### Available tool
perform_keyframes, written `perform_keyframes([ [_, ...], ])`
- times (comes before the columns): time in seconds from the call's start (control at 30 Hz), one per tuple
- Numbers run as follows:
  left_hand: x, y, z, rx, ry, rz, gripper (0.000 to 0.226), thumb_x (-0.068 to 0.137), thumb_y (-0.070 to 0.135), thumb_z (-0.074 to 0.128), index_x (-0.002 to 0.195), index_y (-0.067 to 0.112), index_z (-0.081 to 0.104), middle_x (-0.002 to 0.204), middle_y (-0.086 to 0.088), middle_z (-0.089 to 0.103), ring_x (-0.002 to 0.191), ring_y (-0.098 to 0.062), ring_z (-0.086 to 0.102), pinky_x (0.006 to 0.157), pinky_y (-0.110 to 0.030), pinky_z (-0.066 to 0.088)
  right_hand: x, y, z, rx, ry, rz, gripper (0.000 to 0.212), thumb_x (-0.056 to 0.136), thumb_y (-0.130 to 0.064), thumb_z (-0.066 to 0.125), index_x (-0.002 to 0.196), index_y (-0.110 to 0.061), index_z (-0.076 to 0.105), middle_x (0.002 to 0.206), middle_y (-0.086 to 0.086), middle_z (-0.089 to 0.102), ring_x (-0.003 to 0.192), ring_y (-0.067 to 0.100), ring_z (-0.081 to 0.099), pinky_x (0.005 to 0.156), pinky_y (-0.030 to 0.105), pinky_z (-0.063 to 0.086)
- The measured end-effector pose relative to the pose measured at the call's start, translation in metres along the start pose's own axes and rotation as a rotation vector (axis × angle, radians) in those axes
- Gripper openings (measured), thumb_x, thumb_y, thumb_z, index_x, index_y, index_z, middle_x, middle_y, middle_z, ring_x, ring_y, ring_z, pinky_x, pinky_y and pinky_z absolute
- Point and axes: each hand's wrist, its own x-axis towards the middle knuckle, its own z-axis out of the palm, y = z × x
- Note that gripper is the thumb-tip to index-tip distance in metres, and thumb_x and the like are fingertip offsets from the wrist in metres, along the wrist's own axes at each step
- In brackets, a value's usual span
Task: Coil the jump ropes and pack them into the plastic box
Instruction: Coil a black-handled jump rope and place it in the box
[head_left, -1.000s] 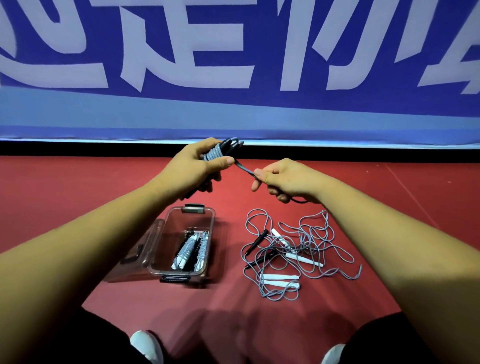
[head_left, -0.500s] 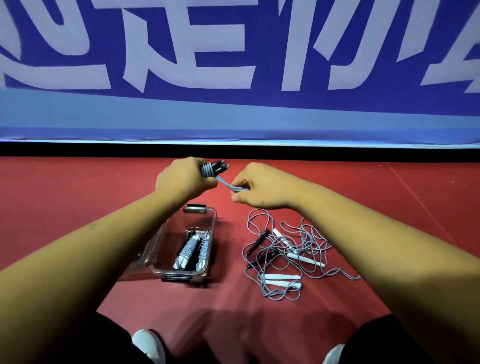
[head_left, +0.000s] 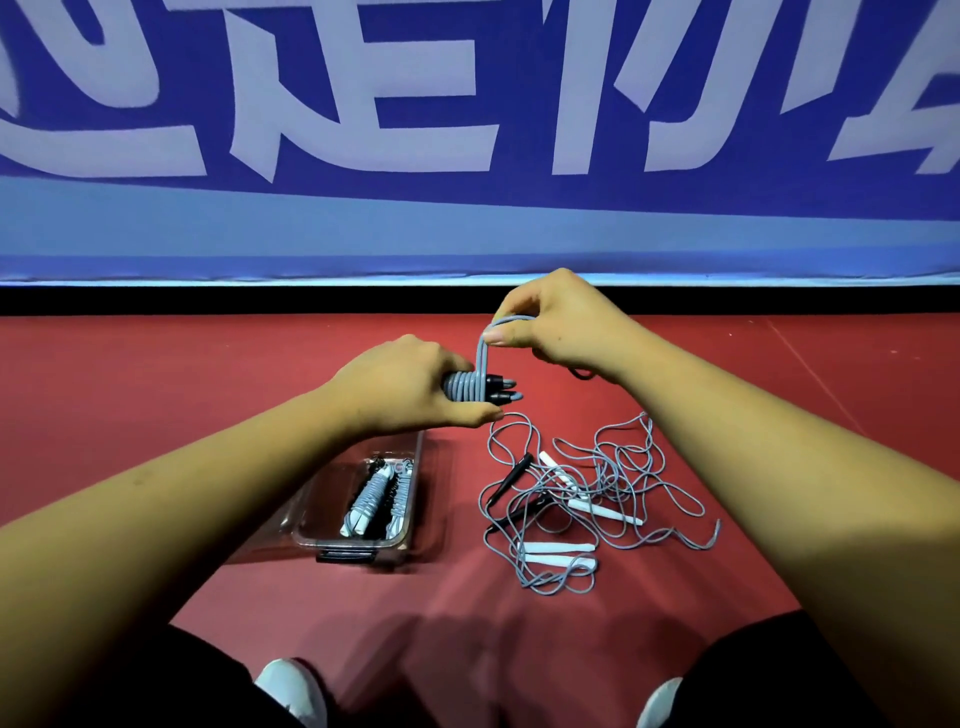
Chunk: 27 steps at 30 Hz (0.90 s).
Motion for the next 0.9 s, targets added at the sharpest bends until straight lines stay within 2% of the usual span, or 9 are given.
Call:
perform_keyframes([
  [0.13, -0.005, 0.002, -0.004, -0.487, -0.078, 0.074, 0.026, 0.083, 0.045, 0.074, 0.081, 0.02, 0.066, 0.056, 0.003, 0.056, 0.047, -0.014, 0.051, 0.049, -0.027, 0.042, -0.007, 0.013, -0.006, 0.055, -0.136, 0.113, 0.015, 0.09, -0.031, 0.067, 0.084, -0.018, 0.073, 0.051, 0.001, 0.044, 0.037, 0.013, 0.037, 0.036, 0.016, 0.026],
  [0.23, -0.007, 0.01, -0.004, -0.916, -0.007, -0.035, 0.026, 0.09, 0.035, 0.068, 0.115, 0.03, 0.06, 0.062, -0.007, 0.057, 0.05, -0.023, 0.051, 0.042, -0.024, 0.036, -0.009, 0.018, 0.0, 0.061, -0.217, 0.148, 0.029, 0.095, -0.043, 0.057, 0.075, -0.029, 0.073, 0.057, 0.001, 0.043, 0.041, 0.017, 0.036, 0.036, 0.017, 0.025],
  [0.33, -0.002, 0.01, -0.004, -1.208, 0.029, -0.122, 0.025, 0.093, 0.036, 0.061, 0.118, 0.037, 0.062, 0.07, -0.014, 0.054, 0.053, -0.026, 0.051, 0.051, -0.028, 0.041, -0.005, 0.018, 0.011, 0.072, -0.236, 0.153, 0.032, 0.1, -0.043, 0.047, 0.095, -0.024, 0.073, 0.066, 0.007, 0.041, 0.051, 0.019, 0.035, 0.042, 0.021, 0.029],
  [0.4, 0.003, 0.003, -0.006, -1.235, 0.085, -0.166, 0.011, 0.091, 0.036, 0.064, 0.097, 0.027, 0.065, 0.071, -0.012, 0.055, 0.052, -0.026, 0.053, 0.057, -0.032, 0.042, -0.004, 0.017, 0.015, 0.079, -0.247, 0.138, 0.03, 0.104, -0.032, 0.042, 0.107, -0.02, 0.069, 0.069, 0.008, 0.04, 0.056, 0.02, 0.035, 0.047, 0.024, 0.032],
  [0.47, 0.005, -0.002, -0.007, -1.207, 0.11, -0.227, 0.009, 0.088, 0.029, 0.069, 0.094, 0.024, 0.065, 0.073, -0.011, 0.056, 0.053, -0.026, 0.055, 0.059, -0.032, 0.044, -0.005, 0.016, 0.014, 0.021, -0.239, 0.122, 0.029, 0.105, -0.027, 0.039, 0.109, -0.017, 0.066, 0.068, 0.006, 0.041, 0.055, 0.019, 0.036, 0.048, 0.024, 0.033],
  [0.63, 0.015, -0.013, -0.004, -1.1, 0.13, -0.34, 0.016, 0.085, 0.009, 0.074, 0.091, 0.021, 0.064, 0.067, -0.009, 0.053, 0.048, -0.023, 0.053, 0.052, -0.027, 0.039, -0.002, 0.006, 0.013, -0.287, -0.193, 0.006, 0.027, 0.103, -0.028, 0.043, 0.089, -0.012, 0.061, 0.068, -0.002, 0.052, 0.06, 0.012, 0.045, 0.06, 0.029, 0.035],
  [0.73, 0.022, -0.019, 0.005, -0.996, 0.123, -0.407, 0.016, 0.084, 0.01, 0.074, 0.091, 0.021, 0.066, 0.069, -0.01, 0.054, 0.056, -0.022, 0.051, 0.053, -0.029, 0.044, -0.001, -0.009, 0.019, -0.462, -0.254, -0.064, 0.032, 0.102, -0.025, 0.045, 0.082, -0.004, 0.06, 0.072, 0.004, 0.055, 0.066, 0.019, 0.049, 0.06, 0.032, 0.038],
  [0.83, 0.025, -0.022, 0.019, -0.904, 0.094, -0.412, 0.013, 0.083, 0.016, 0.076, 0.09, 0.022, 0.066, 0.065, -0.009, 0.057, 0.057, -0.023, 0.051, 0.055, -0.034, 0.048, -0.007, -0.019, 0.022, -0.647, -0.281, -0.118, 0.034, 0.096, -0.019, 0.049, 0.063, -0.013, 0.042, 0.06, 0.001, 0.044, 0.054, 0.018, 0.042, 0.054, 0.031, 0.031],
  [0.9, 0.026, -0.026, 0.025, -0.691, 0.127, -0.34, 0.014, 0.081, 0.024, 0.076, 0.089, 0.027, 0.066, 0.066, -0.007, 0.064, 0.058, -0.025, 0.058, 0.056, -0.033, 0.051, -0.009, -0.02, 0.022, -0.734, -0.256, -0.17, 0.028, 0.093, -0.02, 0.05, 0.067, -0.013, 0.044, 0.061, 0.0, 0.046, 0.057, 0.022, 0.045, 0.057, 0.031, 0.033],
])
